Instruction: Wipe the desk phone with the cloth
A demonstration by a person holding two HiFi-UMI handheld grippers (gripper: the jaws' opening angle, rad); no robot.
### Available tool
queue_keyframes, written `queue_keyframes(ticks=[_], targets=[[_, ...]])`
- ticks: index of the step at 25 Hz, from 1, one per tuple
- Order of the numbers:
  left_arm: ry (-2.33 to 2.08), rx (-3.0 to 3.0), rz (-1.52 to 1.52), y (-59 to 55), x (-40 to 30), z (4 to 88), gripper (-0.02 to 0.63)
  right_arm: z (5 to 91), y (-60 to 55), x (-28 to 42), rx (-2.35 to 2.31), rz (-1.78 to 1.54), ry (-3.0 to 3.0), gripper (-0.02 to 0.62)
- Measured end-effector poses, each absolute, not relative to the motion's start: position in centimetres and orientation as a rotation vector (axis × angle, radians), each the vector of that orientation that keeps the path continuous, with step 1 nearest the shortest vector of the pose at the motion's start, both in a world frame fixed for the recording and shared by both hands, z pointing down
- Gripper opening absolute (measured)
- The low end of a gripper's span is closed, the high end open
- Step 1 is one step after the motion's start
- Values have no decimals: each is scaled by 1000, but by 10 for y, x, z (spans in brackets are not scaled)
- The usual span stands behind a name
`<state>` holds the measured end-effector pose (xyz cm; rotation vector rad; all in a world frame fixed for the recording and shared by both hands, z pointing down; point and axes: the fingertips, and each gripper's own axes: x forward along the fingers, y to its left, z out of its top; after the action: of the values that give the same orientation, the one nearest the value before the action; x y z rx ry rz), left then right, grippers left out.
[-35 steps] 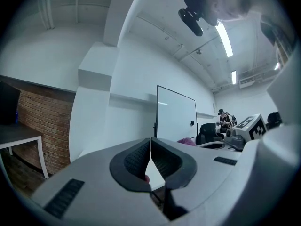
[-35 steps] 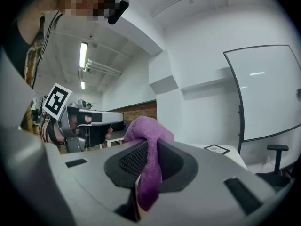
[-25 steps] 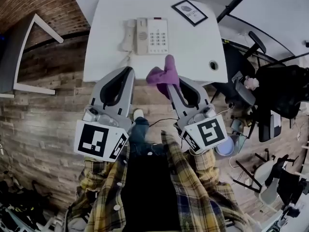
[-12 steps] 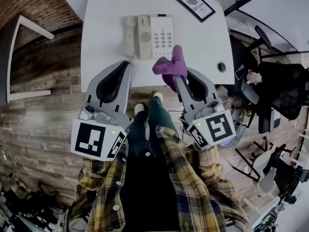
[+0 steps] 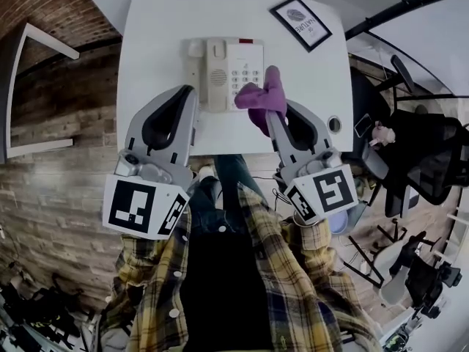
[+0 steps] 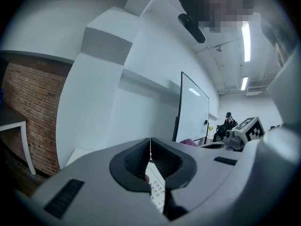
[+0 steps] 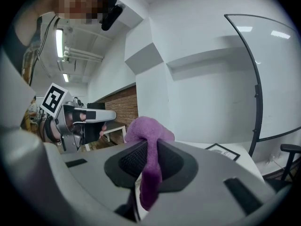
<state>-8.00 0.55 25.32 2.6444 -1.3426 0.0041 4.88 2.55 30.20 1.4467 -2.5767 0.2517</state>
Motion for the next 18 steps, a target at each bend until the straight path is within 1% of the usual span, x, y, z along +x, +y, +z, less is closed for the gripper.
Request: queue_keyframes(ticks=[9, 18], targets=[[-1376, 2663, 1, -62, -39, 230, 18, 290, -48, 79, 1385, 237, -2620, 60], [-1484, 2568, 36, -116, -36, 236, 18, 282, -107, 88, 1276, 225, -2680, 60]])
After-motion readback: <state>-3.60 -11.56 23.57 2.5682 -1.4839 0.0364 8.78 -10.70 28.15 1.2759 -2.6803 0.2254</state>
